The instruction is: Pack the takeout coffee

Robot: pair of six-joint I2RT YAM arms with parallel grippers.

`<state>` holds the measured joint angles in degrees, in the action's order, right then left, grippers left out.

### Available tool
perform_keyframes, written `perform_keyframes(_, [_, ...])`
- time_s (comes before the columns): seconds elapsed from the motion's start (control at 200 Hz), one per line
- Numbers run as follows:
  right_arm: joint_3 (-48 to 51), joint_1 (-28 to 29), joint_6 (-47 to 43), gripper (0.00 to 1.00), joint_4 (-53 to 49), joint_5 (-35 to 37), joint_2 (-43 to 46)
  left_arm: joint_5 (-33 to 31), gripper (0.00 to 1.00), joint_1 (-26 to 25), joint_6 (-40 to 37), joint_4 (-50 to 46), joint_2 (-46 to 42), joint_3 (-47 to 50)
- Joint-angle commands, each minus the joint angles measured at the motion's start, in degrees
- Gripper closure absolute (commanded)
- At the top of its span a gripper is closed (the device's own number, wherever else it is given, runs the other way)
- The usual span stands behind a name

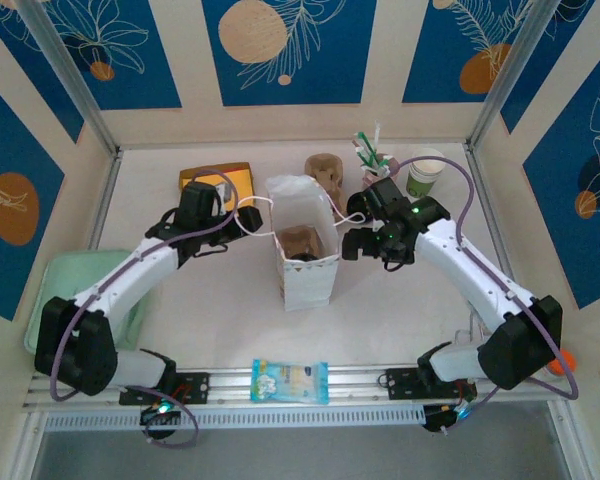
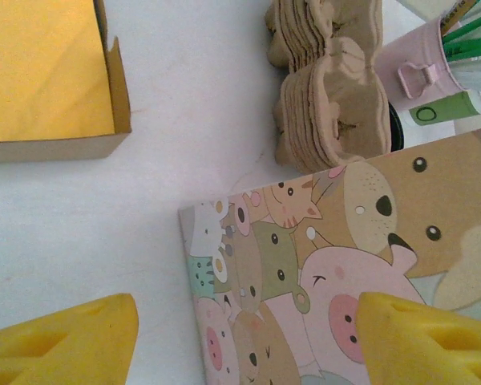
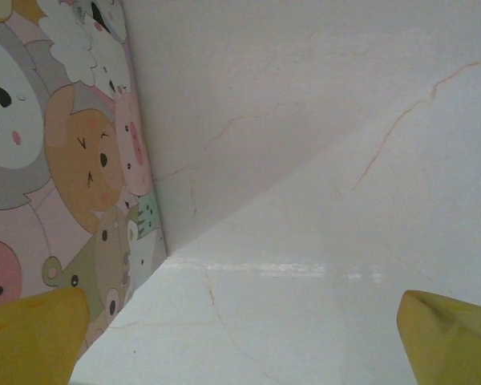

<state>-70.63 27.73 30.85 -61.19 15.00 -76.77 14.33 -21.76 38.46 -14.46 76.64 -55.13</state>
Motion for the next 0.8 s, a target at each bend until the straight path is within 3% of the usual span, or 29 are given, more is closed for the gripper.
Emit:
perform_keyframes(0.0, [-1.78,-0.38,-0.97,0.01,-2.22,0.75,1.74,-1.88,0.28,0.82,-2.50,-3.08,-2.18,-0.32])
perform_keyframes(0.36, [-2.93,-2.47,-2.08,0.01,-4.00,1.63,3.70,-3.35,0.28,3.11,-4.65,-6.46,-5.87,-0.59])
perform_keyframes(0.79, [-6.84,-9.62,-6.43,0.01,-4.64,1.19,5.69,-1.59,0.28,7.33,-6.21,-8.78,-9.89,0.56])
